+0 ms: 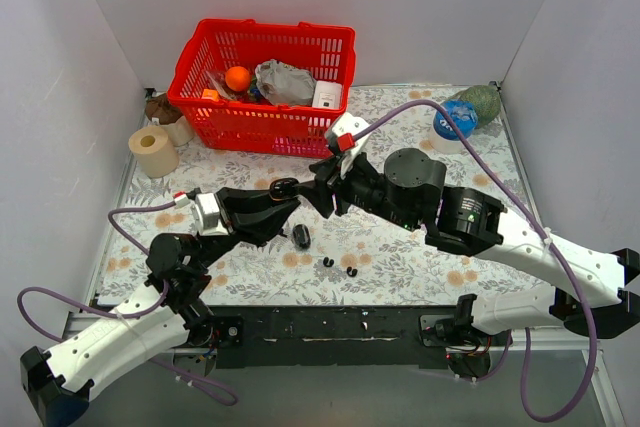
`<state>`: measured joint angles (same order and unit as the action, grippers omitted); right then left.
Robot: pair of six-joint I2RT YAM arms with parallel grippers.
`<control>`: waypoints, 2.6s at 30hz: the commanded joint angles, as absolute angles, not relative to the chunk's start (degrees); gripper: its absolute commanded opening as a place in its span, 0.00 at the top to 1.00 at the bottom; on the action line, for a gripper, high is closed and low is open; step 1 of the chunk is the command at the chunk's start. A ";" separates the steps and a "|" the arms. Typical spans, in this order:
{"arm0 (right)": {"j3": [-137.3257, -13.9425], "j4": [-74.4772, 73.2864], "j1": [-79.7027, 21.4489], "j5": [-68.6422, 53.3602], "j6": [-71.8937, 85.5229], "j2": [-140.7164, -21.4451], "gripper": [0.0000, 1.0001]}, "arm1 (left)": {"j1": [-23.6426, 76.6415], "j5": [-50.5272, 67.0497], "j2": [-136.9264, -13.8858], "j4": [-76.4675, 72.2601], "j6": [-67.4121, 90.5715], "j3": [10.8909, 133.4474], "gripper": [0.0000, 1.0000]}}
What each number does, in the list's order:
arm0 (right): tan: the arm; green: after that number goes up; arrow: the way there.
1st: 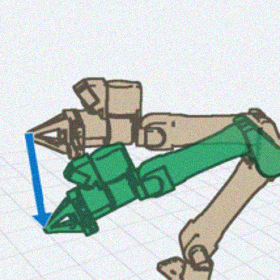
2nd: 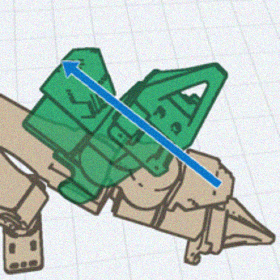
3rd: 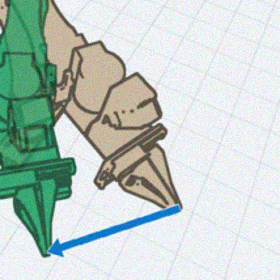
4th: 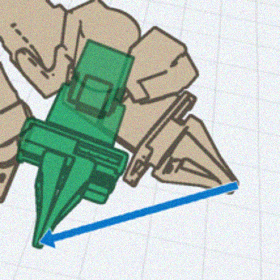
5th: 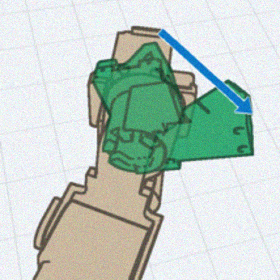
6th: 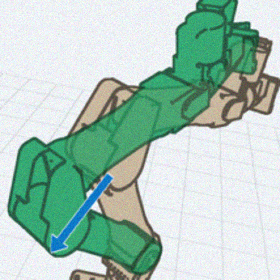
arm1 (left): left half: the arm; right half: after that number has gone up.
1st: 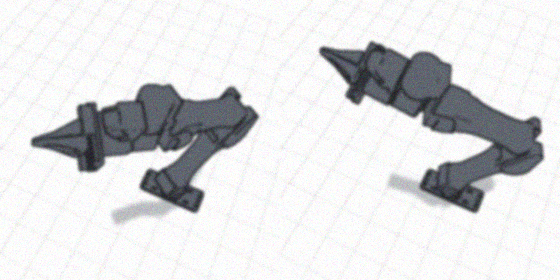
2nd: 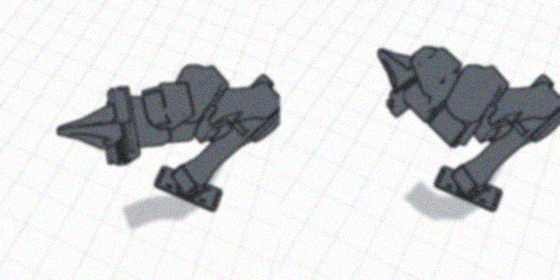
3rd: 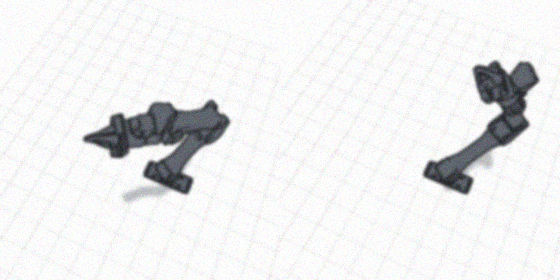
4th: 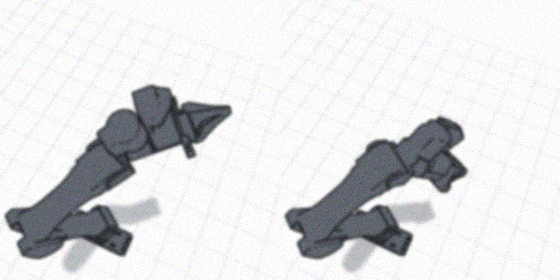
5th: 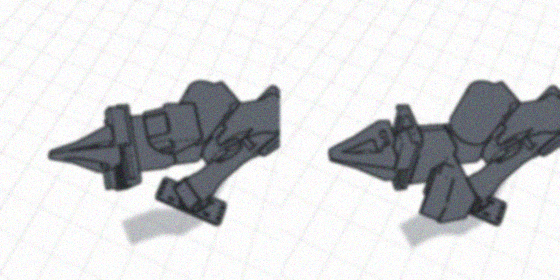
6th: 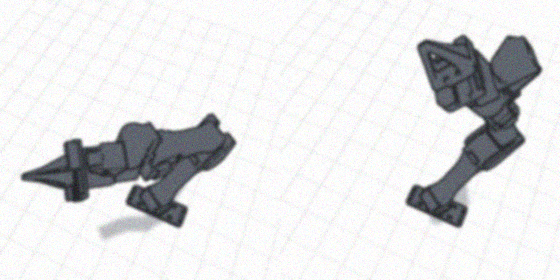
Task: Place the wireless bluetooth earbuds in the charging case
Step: Open the charging case, then pick up the earbud from the center of the board.
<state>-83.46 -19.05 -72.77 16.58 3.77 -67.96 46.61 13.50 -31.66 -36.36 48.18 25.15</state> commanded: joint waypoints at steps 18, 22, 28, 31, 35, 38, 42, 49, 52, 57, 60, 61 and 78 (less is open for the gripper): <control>-78.14 -9.05 -69.36 34.29 2.90 -59.77 0.37 | 46.93 14.42 -25.23 -34.37 50.53 22.32 1.00; -74.80 -13.53 -60.49 23.23 9.21 -61.78 0.37 | 46.93 13.19 -21.02 -31.82 51.77 22.41 1.00; -68.04 -13.19 -55.20 8.98 10.11 -73.46 0.50 | 46.93 8.44 -12.23 -25.14 51.59 22.85 1.00; -67.41 -8.80 -55.20 3.61 10.46 -79.79 0.57 | 46.93 7.65 -9.15 -21.81 50.98 24.16 1.00; -72.58 -8.26 -55.28 -2.36 10.37 -90.49 0.61 | 46.93 7.38 -6.95 -18.03 50.45 25.92 1.00; -79.15 -11.33 -55.81 -5.89 8.18 -98.66 0.60 | 46.93 7.38 -5.54 -16.27 50.01 26.98 1.00; -87.43 -16.60 -56.95 -8.43 4.84 -107.04 0.50 | 46.93 7.73 -4.48 -14.33 49.40 27.68 1.00; -95.71 -24.16 -58.45 -7.03 0.62 -116.62 0.44 | 46.93 7.38 -2.55 -12.22 48.87 27.77 1.00; -95.27 -24.61 -58.62 -5.80 0.27 -117.86 0.44 | 46.93 7.38 -2.46 -11.51 48.87 27.86 1.00; -96.33 -26.01 -59.59 -3.08 0.18 -120.58 0.38 | 46.93 7.65 -2.37 -11.16 49.13 27.60 1.00; -96.77 -25.93 -59.77 -2.55 0.26 -121.55 0.37 | 46.93 7.73 -2.20 -11.16 49.39 27.60 1.00; -96.85 -25.93 -59.77 -2.20 0.26 -121.90 0.37 | 46.93 7.82 -2.11 -11.08 49.48 27.68 1.00; -95.54 -24.17 -61.00 -2.99 0.26 -124.10 0.50 | 46.93 7.03 -0.35 -9.58 50.62 27.33 1.00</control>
<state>-94.48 -25.54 -60.53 -2.76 0.99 -123.33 46.74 7.90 -0.69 -10.46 50.33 26.30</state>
